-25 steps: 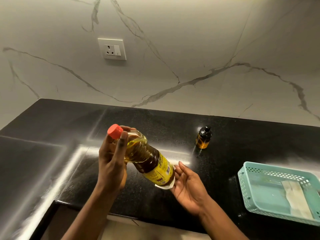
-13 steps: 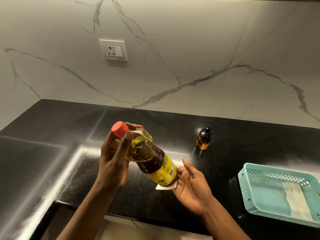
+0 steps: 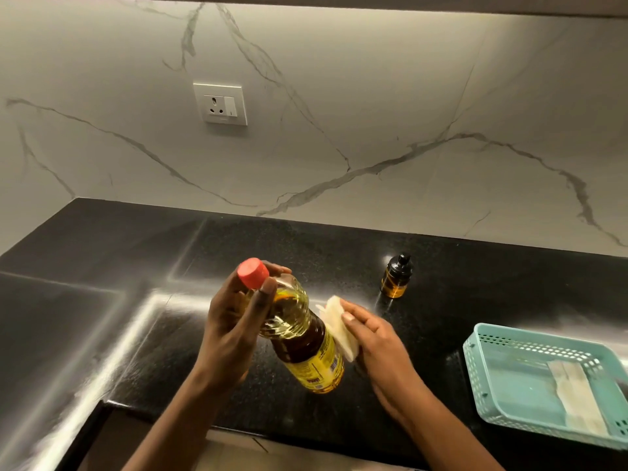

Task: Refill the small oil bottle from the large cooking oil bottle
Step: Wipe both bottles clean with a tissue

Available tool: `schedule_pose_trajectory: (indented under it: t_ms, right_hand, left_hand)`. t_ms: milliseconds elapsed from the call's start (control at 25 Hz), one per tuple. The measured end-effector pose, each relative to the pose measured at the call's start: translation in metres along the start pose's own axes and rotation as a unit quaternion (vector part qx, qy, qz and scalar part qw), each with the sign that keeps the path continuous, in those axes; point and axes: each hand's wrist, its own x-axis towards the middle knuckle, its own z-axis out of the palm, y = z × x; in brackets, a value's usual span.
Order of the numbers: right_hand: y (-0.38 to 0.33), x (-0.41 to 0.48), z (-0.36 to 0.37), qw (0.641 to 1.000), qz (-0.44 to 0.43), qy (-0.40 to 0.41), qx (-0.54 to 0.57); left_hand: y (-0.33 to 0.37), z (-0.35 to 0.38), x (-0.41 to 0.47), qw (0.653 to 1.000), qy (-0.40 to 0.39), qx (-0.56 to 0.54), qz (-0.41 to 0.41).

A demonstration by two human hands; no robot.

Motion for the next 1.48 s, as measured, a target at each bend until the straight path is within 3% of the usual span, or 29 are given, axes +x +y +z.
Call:
schedule_pose_trajectory:
  t_ms: [120, 240, 400, 520, 680, 800, 880, 1000, 1080, 1200, 1360, 1480]
  right_hand:
    - [-0.016, -0.009, 0.025, 0.988, -0.074, -0.095, -0.093]
    - [-0.011, -0.001, 0.014, 0.986, -0.006, -0.135, -0.094]
    - [0.02, -0.002, -0.011, 0.986, 0.067, -0.131, -0.073]
    - [0.043, -0.001, -0.006, 0.976, 0.147, -0.122, 0.1]
    - [0.049, -0.001, 0.006, 0.892, 0.242, -0.154, 0.349]
    - [0.048, -0.002, 0.012, 0.857, 0.288, -0.164, 0.395]
    - [0.052, -0.002, 0.014, 0.861, 0.274, -0.121, 0.41]
    - [0.055, 0.004, 0.012, 0.882, 0.22, 0.002, 0.416]
    - [0.053, 0.009, 0.008, 0.893, 0.178, 0.053, 0.409]
    - [0.047, 0.009, 0.01, 0.927, 0.127, 0.064, 0.347]
    - [0.039, 0.006, 0.016, 0.987, 0.047, 0.082, 0.132]
    - [0.026, 0.008, 0.024, 0.995, -0.039, 0.074, -0.062]
  left_hand:
    - [-0.002, 0.005, 0.0, 1.0, -0.004, -0.002, -0.004]
    - [0.0, 0.002, 0.004, 1.0, -0.017, -0.017, -0.014]
    - [0.009, -0.01, 0.012, 0.998, 0.0, -0.048, -0.031]
    - [0.005, -0.009, 0.014, 0.999, -0.002, -0.037, -0.02]
    - [-0.002, -0.008, 0.012, 0.998, -0.013, -0.057, -0.018]
    - [-0.001, -0.012, 0.013, 0.995, -0.045, -0.087, -0.024]
    - [0.002, -0.011, 0.015, 0.995, -0.063, -0.07, -0.013]
    - [0.003, -0.008, 0.013, 1.0, 0.007, 0.023, -0.02]
    - [-0.002, -0.003, 0.006, 0.995, 0.066, 0.042, -0.056]
    - [-0.005, 0.007, 0.0, 0.99, 0.122, 0.029, -0.058]
    - [-0.004, 0.002, 0.009, 0.988, 0.149, 0.047, -0.011]
    - [-0.004, -0.004, 0.012, 0.99, 0.131, 0.057, -0.005]
